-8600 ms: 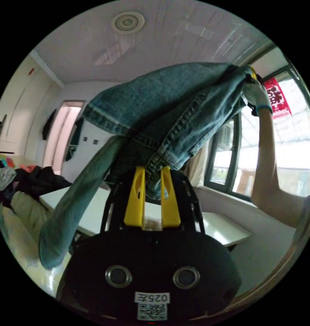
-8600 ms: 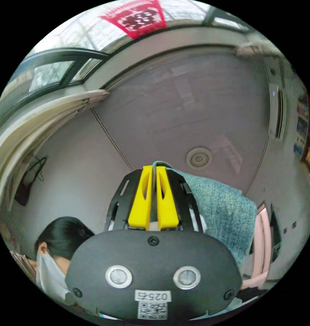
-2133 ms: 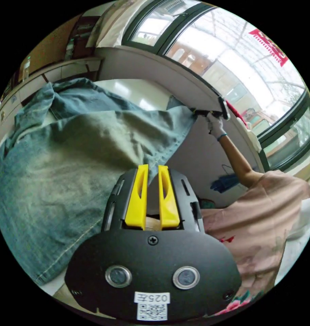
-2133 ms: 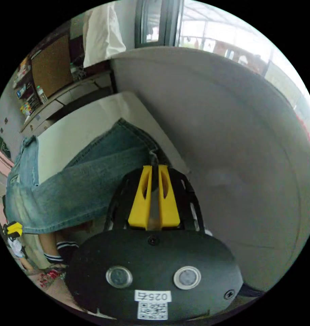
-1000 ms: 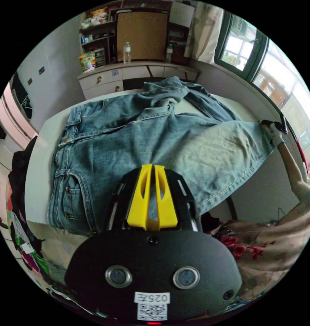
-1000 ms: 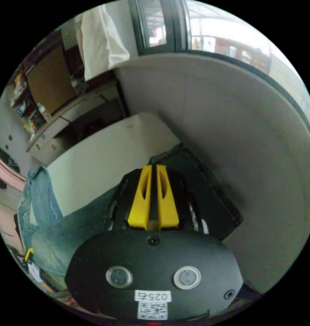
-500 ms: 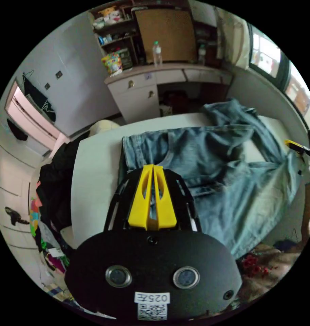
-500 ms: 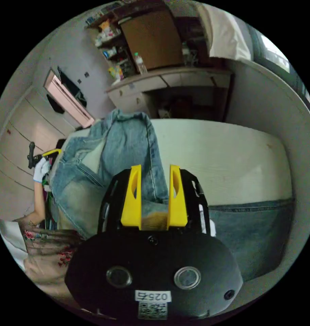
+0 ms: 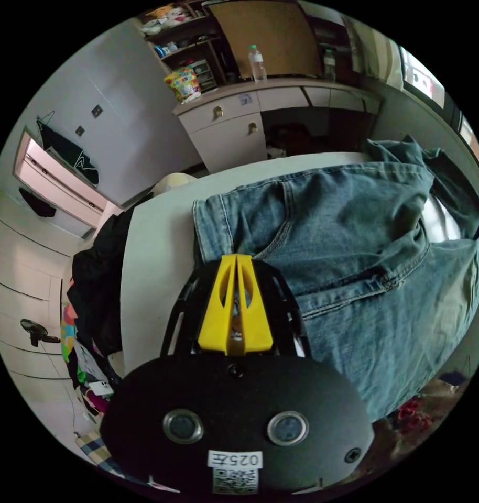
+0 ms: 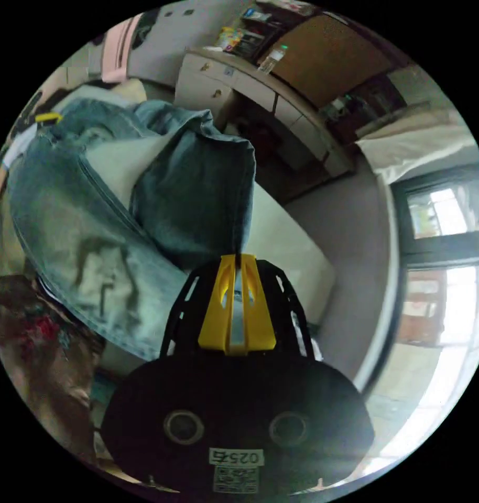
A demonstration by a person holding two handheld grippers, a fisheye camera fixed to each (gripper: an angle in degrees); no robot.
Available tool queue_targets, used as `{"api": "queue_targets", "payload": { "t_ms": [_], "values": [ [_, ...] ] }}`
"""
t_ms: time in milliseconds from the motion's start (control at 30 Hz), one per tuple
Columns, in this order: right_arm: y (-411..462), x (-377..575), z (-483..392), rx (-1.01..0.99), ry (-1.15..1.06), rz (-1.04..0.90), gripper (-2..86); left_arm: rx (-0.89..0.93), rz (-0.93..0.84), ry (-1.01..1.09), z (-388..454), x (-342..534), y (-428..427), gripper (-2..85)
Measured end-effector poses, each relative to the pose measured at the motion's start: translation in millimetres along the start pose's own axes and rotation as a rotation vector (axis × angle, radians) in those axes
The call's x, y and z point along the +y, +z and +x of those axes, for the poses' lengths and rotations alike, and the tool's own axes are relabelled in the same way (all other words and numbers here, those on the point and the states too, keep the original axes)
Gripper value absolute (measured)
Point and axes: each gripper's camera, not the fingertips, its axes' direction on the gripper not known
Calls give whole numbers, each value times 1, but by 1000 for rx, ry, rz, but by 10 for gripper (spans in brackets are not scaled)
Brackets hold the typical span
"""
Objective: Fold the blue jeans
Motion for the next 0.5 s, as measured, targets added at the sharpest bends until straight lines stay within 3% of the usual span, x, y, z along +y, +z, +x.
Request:
{"api": "queue_targets", "payload": {
  "t_ms": [67, 167, 367, 500],
  "values": [
    [-26, -2, 5, 308, -74, -141, -8, 22, -9, -10, -9, 0, 0, -9],
    [-35, -3, 55, 524, -19, -263, -9, 7, -10, -5, -15, 1, -1, -9],
    [40, 2, 182, 131, 229, -474, -6, -8, -18, 20, -29, 1, -1, -9],
    [103, 4, 205, -3, 368, -415, 4, 12, -3, 18, -40, 5, -2, -9]
  ]
}}
